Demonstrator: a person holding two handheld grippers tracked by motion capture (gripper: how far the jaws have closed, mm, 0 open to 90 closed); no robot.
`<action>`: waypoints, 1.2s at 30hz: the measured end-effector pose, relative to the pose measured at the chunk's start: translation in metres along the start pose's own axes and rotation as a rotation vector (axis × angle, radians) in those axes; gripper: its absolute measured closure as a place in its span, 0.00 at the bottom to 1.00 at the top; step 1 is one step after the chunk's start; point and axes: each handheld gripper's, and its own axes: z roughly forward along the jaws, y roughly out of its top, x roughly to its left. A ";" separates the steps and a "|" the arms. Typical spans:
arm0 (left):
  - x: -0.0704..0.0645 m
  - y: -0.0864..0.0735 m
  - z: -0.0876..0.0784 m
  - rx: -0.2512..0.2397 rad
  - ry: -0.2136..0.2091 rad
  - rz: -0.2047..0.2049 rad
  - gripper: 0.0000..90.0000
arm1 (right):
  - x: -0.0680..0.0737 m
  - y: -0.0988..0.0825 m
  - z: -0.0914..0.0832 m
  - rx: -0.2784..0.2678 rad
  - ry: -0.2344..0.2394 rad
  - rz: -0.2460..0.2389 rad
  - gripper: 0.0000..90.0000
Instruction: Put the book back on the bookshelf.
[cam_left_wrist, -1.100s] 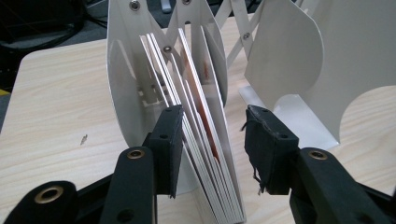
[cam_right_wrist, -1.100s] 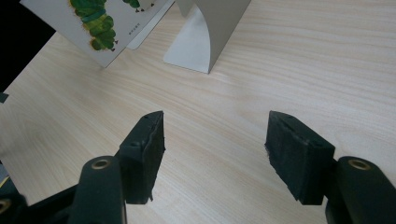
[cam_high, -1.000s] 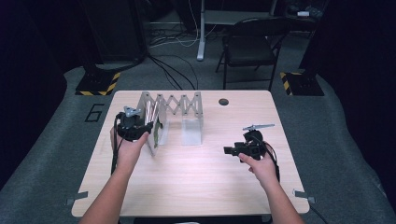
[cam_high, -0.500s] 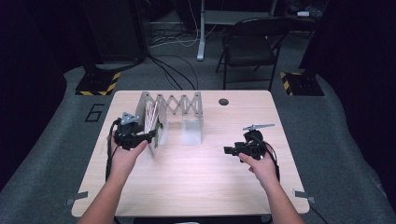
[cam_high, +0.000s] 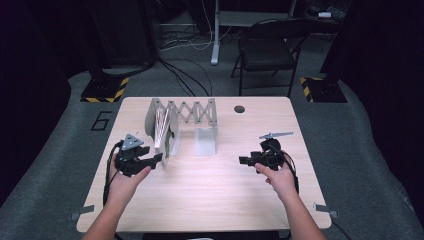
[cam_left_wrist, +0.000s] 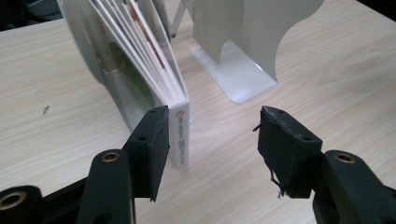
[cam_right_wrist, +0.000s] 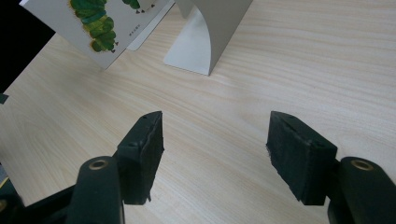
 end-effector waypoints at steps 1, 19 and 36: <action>0.001 -0.002 0.000 -0.002 -0.002 -0.002 0.48 | 0.000 0.000 0.001 -0.006 -0.001 -0.011 0.40; 0.026 -0.047 0.007 0.020 0.018 -0.039 0.49 | 0.001 0.001 0.005 0.005 -0.002 -0.016 0.40; 0.033 -0.068 0.031 0.073 0.016 -0.053 0.49 | 0.000 0.000 0.007 0.005 -0.008 -0.026 0.40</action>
